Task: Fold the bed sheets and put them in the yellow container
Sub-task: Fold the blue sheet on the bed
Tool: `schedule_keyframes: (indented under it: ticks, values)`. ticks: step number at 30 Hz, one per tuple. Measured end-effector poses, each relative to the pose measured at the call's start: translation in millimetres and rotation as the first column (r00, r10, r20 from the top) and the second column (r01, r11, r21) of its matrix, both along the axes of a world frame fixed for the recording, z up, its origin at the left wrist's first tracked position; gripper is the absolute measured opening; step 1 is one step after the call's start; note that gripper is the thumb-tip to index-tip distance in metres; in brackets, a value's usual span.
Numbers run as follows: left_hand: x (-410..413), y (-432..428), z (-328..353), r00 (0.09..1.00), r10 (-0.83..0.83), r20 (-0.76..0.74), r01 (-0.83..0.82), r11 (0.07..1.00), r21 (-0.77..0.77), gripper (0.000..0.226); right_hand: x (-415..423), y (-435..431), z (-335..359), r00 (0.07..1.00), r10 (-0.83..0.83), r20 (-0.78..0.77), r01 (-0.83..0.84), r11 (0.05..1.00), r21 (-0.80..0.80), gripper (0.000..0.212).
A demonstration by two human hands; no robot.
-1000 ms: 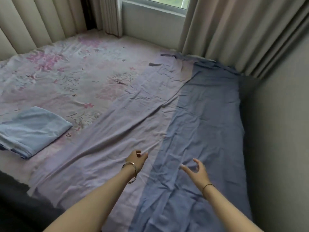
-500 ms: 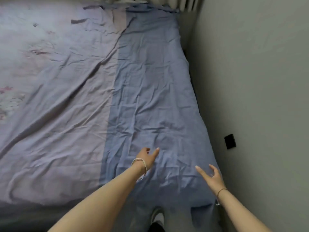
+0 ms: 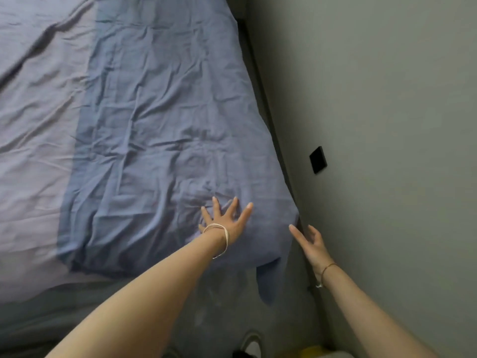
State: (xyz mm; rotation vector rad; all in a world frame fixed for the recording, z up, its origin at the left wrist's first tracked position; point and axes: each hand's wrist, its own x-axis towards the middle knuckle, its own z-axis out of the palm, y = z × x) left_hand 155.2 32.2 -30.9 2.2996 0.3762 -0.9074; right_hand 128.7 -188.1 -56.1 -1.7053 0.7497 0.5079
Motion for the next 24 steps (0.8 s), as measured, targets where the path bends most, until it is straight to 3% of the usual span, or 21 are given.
schedule_keyframes:
  ticks: [3, 6, 10, 13, 15, 19, 21, 24]
  values:
    - [-3, -12, -6, 0.997, -0.055, -0.050, 0.061, 0.990, 0.125, 0.080, 10, -7, -16, 1.000, 0.002, 0.031, -0.004, 0.998, 0.056, 0.096]
    - [-1, -15, -10, 0.996, -0.073, -0.055, 0.082, 0.982, 0.172, 0.084, 24, -10, -29, 0.999, 0.017, 0.027, -0.021, 0.987, 0.161, 0.108]
    - [1, -18, -14, 0.996, -0.054, -0.065, 0.064, 0.983, 0.169, 0.082, 41, -8, -43, 1.000, 0.022, 0.009, -0.023, 0.979, 0.204, 0.088]
    - [3, -18, -15, 0.996, -0.057, -0.069, 0.068, 0.983, 0.173, 0.082, 44, -10, -46, 0.999, 0.038, 0.016, -0.041, 0.973, 0.225, 0.057]
    - [2, -18, -15, 0.994, -0.061, -0.089, 0.075, 0.982, 0.173, 0.081, 36, -12, -46, 0.999, 0.048, 0.013, -0.050, 0.962, 0.267, 0.047]
    - [3, -19, -14, 0.997, -0.026, -0.070, 0.038, 0.984, 0.175, 0.081, 18, -18, -43, 0.995, 0.092, 0.038, -0.099, 0.955, 0.278, 0.043]
    - [5, -16, -15, 0.996, -0.023, -0.081, 0.036, 0.986, 0.163, 0.085, 9, -25, -41, 0.984, 0.166, 0.059, -0.174, 0.963, 0.204, 0.041]
    - [5, -14, -16, 0.992, -0.084, -0.099, 0.097, 0.986, 0.138, 0.102, -9, -37, -41, 0.959, 0.282, 0.009, -0.281, 0.953, 0.114, 0.055]
